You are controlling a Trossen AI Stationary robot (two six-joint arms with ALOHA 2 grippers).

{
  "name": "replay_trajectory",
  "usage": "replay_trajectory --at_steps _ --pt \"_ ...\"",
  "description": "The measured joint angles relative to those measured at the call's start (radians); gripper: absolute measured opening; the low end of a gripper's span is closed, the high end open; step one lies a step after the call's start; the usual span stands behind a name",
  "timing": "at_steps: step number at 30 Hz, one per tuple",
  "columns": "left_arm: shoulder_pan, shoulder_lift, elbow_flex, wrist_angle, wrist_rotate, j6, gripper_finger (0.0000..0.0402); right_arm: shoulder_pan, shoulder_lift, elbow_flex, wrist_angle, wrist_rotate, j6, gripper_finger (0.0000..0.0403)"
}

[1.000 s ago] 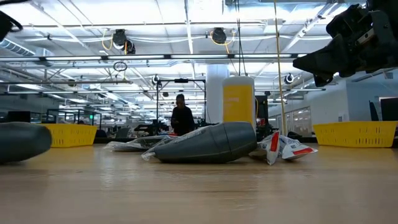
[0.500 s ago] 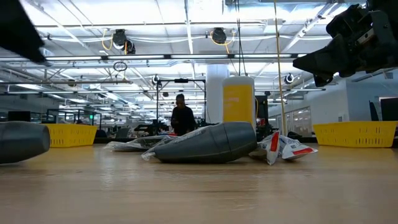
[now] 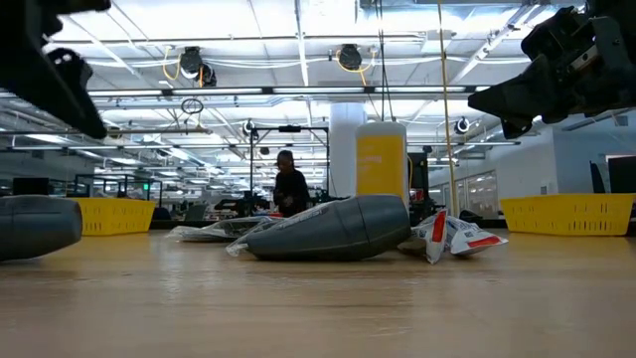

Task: Pick & Place Travel size toiletries
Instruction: Put the gray deodorant into the left blue bin

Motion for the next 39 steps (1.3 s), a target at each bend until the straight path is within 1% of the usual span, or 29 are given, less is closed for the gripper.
replay_trajectory --at_steps 4,8,16,19,22,26,27,31,34,37,39 --pt "0.015 0.056 -0.001 -0.034 0.109 -0.071 0.0305 0.0 0.0 0.0 0.0 0.0 0.0 0.0004" --pt "0.014 0.115 0.0 -0.033 0.164 -0.134 0.0305 0.0 0.0 0.0 0.0 0.0 0.0 0.0004" --pt "0.028 0.245 0.0 -0.026 0.277 -0.139 0.0305 0.0 0.0 0.0 0.0 0.0 0.0 0.0004" --pt "0.04 0.261 0.003 -0.019 0.324 -0.143 0.0291 0.0 0.0 0.0 0.0 0.0 0.0 0.0004" --pt "0.048 0.259 0.003 -0.019 0.352 -0.142 0.0257 0.0 0.0 0.0 0.0 0.0 0.0 0.0004" --pt "0.056 0.24 0.0 -0.023 0.364 -0.135 0.0198 0.0 0.0 0.0 0.0 0.0 0.0 0.0004" --pt "0.058 0.231 0.0 -0.025 0.368 -0.135 0.0192 0.0 0.0 0.0 0.0 0.0 0.0 0.0004" --pt "0.075 0.191 0.005 -0.027 0.368 -0.135 0.0192 0.0 0.0 0.0 0.0 0.0 0.0 0.0004" --pt "0.09 0.159 0.036 -0.027 0.369 -0.106 0.0192 0.0 0.0 0.0 0.0 0.0 0.0 0.0004" --pt "0.1 0.118 0.08 -0.064 0.409 -0.088 0.0192 0.0 0.0 0.0 0.0 0.0 0.0 0.0004" --pt "0.106 0.097 0.12 -0.137 0.447 -0.096 0.0192 0.0 0.0 0.0 0.0 0.0 0.0 0.0004"
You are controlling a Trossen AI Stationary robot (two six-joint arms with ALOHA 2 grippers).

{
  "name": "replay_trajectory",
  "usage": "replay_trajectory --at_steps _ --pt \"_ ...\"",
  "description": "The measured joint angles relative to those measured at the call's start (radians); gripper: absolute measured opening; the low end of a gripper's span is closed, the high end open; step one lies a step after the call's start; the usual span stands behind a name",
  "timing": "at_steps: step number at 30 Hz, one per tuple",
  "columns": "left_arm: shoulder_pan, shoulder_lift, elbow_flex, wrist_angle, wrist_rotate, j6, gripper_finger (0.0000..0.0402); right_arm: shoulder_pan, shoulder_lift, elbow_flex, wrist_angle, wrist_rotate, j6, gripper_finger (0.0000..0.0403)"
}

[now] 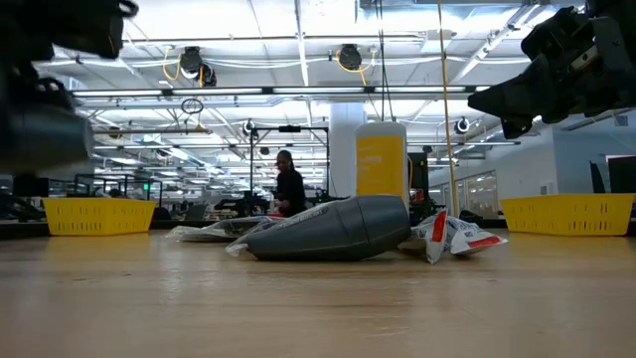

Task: Pick & Place Travel size toiletries
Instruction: Put the gray deodorant into the left blue bin

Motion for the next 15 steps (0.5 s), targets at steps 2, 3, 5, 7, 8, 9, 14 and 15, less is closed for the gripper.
replay_trajectory --at_steps 2,3,5,7,8,9,14,15 --pt "0.0 -0.02 0.046 -0.108 0.042 -0.033 0.0193 0.0 0.0 0.0 0.0 0.0 0.0 0.0004" --pt "-0.001 -0.027 0.07 -0.17 0.066 -0.061 0.0195 0.0 0.0 0.0 0.0 0.0 0.0 0.0004" --pt "-0.009 -0.04 0.11 -0.295 0.108 -0.132 0.0198 0.0 0.0 0.0 0.0 0.0 0.0 0.0004" --pt "-0.028 -0.054 0.134 -0.393 0.142 -0.211 0.0199 0.0 0.0 0.0 0.0 0.0 0.0 0.0004" --pt "-0.038 -0.062 0.141 -0.437 0.149 -0.254 0.0199 0.0 0.0 0.0 0.0 0.0 0.0 0.0004" --pt "-0.051 -0.068 0.142 -0.474 0.153 -0.3 0.0198 0.0 0.0 0.0 0.0 0.0 0.0 0.0004" --pt "-0.14 -0.072 0.118 -0.562 0.171 -0.509 0.0202 0.0 0.0 0.0 0.0 -0.003 0.0 0.0004" --pt "-0.157 -0.072 0.106 -0.552 0.17 -0.546 0.0204 0.0 0.0 0.0 0.0 -0.003 0.0 0.0004"
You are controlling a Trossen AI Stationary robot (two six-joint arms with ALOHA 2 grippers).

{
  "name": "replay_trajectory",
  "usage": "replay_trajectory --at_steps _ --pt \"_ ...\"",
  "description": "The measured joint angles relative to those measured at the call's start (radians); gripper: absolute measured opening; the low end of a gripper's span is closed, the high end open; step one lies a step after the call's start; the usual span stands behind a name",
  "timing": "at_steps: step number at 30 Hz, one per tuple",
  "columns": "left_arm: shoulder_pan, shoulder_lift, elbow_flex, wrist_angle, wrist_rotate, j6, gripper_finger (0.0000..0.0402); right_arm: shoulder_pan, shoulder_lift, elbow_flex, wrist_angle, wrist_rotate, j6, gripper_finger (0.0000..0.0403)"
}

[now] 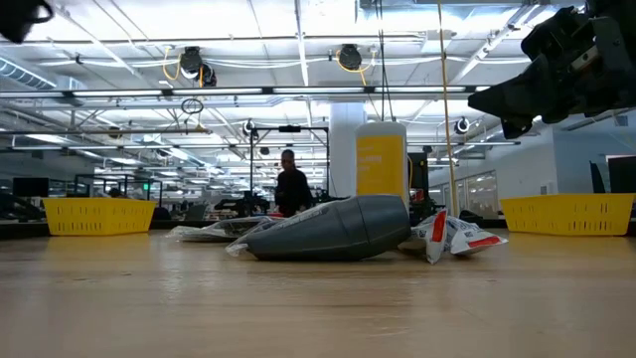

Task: Pick & Place Travel size toiletries
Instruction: Put the gray deodorant into the left blue bin

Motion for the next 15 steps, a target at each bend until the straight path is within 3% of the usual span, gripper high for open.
replay_trajectory --at_steps 9,15 --pt "-0.08 0.0 -0.149 0.012 0.068 -0.338 0.0208 0.0 0.0 0.0 0.0 0.0 0.0 0.0004" --pt "-0.073 0.0 -0.244 0.14 0.063 -0.52 0.0208 0.0 0.0 0.0 0.0 0.0 0.0 0.0004"
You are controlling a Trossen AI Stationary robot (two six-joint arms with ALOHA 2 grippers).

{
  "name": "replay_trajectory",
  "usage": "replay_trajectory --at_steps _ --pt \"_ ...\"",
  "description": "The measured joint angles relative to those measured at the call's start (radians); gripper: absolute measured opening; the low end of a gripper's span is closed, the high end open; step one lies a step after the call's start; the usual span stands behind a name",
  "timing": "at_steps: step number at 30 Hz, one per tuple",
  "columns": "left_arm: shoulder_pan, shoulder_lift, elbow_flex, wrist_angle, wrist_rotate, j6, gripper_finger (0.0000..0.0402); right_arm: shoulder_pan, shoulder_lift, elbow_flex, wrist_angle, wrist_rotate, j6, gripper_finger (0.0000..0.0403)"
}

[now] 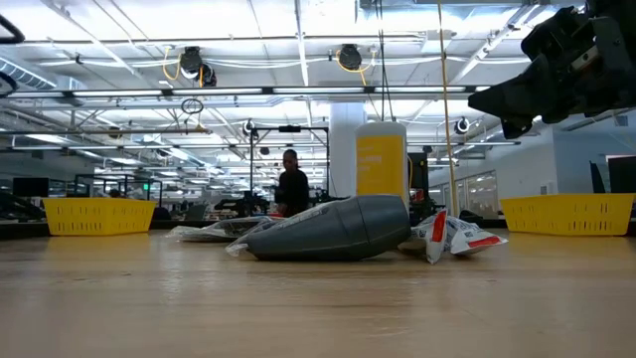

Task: Pick & Place Travel size toiletries
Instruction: Put the gray deodorant into the left blue bin

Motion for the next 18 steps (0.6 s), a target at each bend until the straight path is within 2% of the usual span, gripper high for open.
replay_trajectory --at_steps 6,14,18 --pt "0.009 0.0 -0.054 0.074 -0.001 -0.105 0.0209 0.0 0.0 0.0 0.0 0.0 0.0 0.0004" --pt "0.009 0.0 -0.09 0.104 0.032 -0.098 0.0212 0.0 0.0 0.0 0.0 0.0 0.0 0.0004" --pt "0.009 0.0 -0.09 0.105 0.034 -0.078 0.0237 0.0 0.0 0.0 0.0 0.0 0.0 0.0004"
